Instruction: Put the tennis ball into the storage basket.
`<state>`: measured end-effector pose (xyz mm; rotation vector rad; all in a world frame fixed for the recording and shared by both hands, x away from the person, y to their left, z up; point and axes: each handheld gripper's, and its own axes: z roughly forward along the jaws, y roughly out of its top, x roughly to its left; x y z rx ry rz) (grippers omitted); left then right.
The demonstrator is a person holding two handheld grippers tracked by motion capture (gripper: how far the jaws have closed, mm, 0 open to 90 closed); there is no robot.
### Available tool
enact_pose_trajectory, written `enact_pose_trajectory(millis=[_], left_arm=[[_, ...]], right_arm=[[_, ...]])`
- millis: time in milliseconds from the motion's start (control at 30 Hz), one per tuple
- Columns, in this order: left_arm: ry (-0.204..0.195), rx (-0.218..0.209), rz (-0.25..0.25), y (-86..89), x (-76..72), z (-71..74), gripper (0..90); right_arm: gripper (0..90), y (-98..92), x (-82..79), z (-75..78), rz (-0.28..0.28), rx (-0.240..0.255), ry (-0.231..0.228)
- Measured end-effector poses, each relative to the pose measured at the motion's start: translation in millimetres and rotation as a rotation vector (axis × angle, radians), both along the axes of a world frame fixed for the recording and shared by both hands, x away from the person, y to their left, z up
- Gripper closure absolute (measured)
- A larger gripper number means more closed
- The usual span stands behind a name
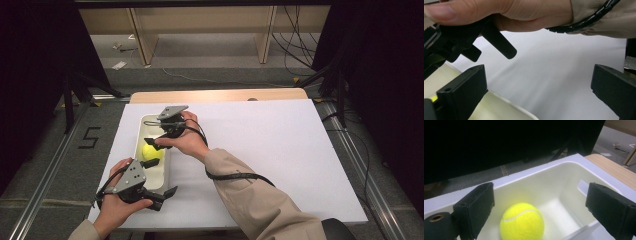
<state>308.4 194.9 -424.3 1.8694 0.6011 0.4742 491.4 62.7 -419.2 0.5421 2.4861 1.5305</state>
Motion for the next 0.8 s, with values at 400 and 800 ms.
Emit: enact_pose_trajectory(millis=[400,800], left_arm=[[0.000,0.000,0.002,0.2,0.0,-0.1,0.0],[0.000,0.001,0.004,0.2,0.2,-0.2,0.0]], right_arm=[[9.3,-21.0,-0.9,6.0,-0.019,0.012,-0.005],[9.5,-49.2,0.0,8.4,-0.053,0.017,-0.001]])
